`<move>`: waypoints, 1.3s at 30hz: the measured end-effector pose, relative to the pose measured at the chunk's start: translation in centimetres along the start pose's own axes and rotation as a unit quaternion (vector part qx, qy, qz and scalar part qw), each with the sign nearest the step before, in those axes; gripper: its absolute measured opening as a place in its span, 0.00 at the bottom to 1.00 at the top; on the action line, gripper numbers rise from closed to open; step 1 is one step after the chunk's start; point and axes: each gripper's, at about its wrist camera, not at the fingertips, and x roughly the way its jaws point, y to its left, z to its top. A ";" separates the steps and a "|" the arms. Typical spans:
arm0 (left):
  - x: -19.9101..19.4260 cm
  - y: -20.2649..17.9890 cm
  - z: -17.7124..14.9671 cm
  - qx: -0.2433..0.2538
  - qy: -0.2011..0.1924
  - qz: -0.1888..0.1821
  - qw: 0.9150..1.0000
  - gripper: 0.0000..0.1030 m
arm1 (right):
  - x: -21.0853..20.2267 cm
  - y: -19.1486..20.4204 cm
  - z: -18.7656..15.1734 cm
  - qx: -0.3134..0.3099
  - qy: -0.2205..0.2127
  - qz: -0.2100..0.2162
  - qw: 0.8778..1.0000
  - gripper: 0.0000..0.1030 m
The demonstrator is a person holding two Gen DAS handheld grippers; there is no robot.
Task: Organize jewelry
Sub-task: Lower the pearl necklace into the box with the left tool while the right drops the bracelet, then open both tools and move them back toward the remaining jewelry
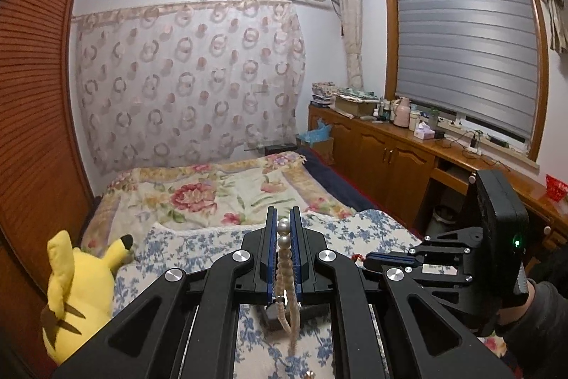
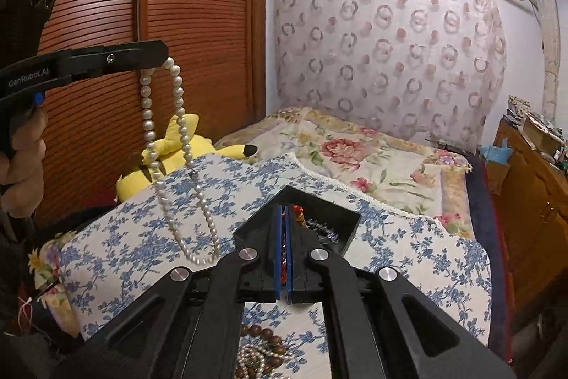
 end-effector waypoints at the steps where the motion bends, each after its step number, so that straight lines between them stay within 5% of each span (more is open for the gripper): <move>1: 0.3 0.0 0.3 0.000 0.001 0.001 1.000 0.06 | 0.0 -0.2 0.2 0.002 -0.001 -0.001 1.000 0.02; 15: 6.7 -0.8 3.1 0.008 0.027 0.009 1.000 0.06 | 2.9 -1.8 1.6 0.007 -0.007 0.002 1.000 0.02; 25: 13.6 0.9 -0.6 -0.020 0.086 0.010 0.996 0.06 | 8.0 -2.6 -0.5 0.015 0.034 0.006 0.999 0.03; 34: 14.9 1.5 -3.3 -0.022 0.111 0.017 0.993 0.07 | 11.4 -4.0 -2.7 0.051 0.071 0.022 0.996 0.03; 39: 13.4 1.8 -4.0 -0.024 0.102 0.016 0.994 0.28 | 11.5 -4.3 -2.8 0.064 0.074 0.022 0.995 0.09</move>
